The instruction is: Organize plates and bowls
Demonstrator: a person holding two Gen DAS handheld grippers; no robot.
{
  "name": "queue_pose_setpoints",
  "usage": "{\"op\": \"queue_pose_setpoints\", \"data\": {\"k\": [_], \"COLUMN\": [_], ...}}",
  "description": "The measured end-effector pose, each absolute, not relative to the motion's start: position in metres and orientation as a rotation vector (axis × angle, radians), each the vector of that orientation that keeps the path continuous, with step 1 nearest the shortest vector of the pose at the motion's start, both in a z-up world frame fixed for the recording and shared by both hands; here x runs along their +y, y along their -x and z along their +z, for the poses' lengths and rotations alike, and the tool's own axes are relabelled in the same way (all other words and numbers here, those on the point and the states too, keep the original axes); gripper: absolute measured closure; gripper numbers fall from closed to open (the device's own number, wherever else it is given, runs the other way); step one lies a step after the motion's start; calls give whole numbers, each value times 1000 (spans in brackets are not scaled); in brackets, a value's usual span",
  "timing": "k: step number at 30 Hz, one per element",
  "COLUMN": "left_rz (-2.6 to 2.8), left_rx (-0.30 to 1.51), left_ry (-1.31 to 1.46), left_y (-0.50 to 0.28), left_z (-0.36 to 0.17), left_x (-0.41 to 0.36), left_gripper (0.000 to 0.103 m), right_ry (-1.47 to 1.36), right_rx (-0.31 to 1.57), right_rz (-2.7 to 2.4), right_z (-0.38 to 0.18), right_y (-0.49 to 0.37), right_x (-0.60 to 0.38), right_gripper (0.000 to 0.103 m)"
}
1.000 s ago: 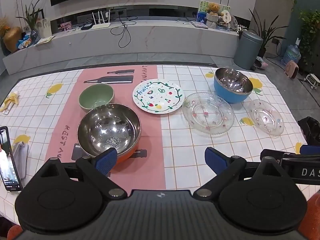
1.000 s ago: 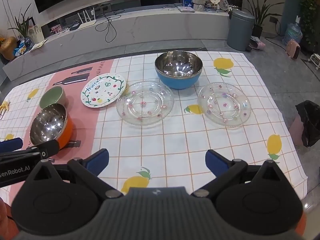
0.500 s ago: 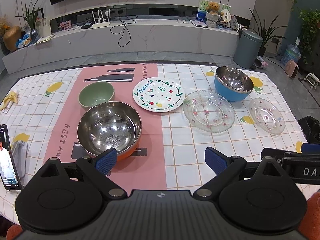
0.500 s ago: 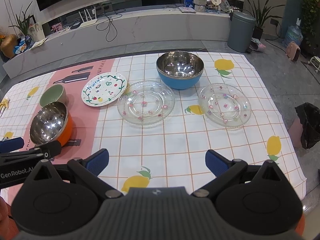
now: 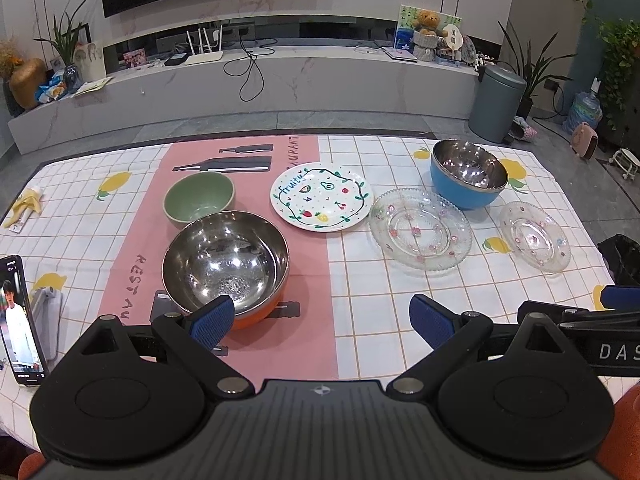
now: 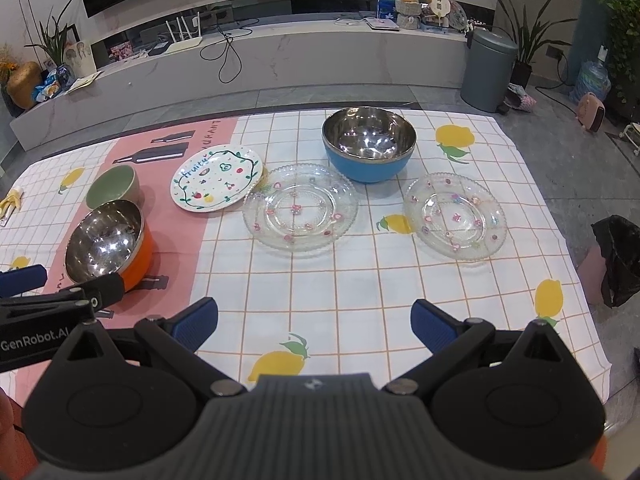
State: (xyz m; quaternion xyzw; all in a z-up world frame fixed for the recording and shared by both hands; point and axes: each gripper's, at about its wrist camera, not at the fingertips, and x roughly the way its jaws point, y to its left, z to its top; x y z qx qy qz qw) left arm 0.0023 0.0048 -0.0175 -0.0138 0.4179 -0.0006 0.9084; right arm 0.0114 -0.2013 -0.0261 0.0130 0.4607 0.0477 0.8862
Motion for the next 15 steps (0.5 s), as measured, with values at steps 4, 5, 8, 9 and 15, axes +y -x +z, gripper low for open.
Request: {"op": "queue_pose_setpoints", "data": {"k": [4, 5, 8, 9, 15], "left_rz": [-2, -2, -1, -1, 3], "left_rx": [860, 861, 861, 860, 856], "left_ry": [27, 29, 31, 31, 24], "left_y": [-2, -2, -2, -2, -1], "left_z": [-17, -17, -17, -16, -16], "left_x": [5, 5, 5, 6, 8], "left_gripper": [0, 0, 0, 0, 0], "right_ry": [-27, -28, -30, -28, -39], "right_rx": [956, 956, 957, 956, 963], "right_rz": [93, 92, 94, 95, 101], "right_z": [-25, -26, -26, -26, -27], "right_y": [-11, -11, -10, -10, -10], "right_x": [-202, -202, -202, -201, -200], "right_gripper": [3, 3, 3, 3, 3]}}
